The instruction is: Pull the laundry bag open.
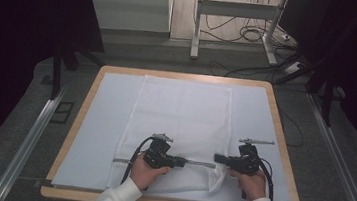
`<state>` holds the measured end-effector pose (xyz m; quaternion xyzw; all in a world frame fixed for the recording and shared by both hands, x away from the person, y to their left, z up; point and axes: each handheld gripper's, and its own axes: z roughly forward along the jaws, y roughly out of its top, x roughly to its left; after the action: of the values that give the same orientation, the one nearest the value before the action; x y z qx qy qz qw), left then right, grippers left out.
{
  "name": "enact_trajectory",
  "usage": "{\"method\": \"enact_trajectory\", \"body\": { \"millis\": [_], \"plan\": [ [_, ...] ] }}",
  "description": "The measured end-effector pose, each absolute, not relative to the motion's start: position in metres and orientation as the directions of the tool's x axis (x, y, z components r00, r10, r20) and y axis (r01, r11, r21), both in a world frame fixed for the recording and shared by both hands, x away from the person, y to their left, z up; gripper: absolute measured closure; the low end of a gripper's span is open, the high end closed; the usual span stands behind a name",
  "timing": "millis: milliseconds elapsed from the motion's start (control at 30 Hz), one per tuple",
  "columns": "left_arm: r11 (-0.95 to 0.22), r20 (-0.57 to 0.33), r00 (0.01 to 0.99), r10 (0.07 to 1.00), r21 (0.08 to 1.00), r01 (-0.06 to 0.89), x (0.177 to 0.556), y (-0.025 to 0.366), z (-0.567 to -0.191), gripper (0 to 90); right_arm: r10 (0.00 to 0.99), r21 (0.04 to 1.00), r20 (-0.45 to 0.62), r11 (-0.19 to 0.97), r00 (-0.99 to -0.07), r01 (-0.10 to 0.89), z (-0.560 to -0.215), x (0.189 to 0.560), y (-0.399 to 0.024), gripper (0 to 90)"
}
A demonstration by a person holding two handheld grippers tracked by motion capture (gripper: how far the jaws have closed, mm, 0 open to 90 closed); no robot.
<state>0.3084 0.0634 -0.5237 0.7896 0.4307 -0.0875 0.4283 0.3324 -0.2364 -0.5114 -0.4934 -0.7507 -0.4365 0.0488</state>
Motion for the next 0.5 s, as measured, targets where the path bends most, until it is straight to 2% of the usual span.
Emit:
{"method": "enact_trajectory", "body": {
  "millis": [500],
  "plan": [
    [-0.248, -0.513, 0.599, 0.614, 0.595, 0.764, 0.307, 0.077, -0.523, 86.5, 0.695, 0.608, 0.509, 0.127, -0.507, 0.784, -0.512, 0.332, -0.237, 88.3]
  ]
}}
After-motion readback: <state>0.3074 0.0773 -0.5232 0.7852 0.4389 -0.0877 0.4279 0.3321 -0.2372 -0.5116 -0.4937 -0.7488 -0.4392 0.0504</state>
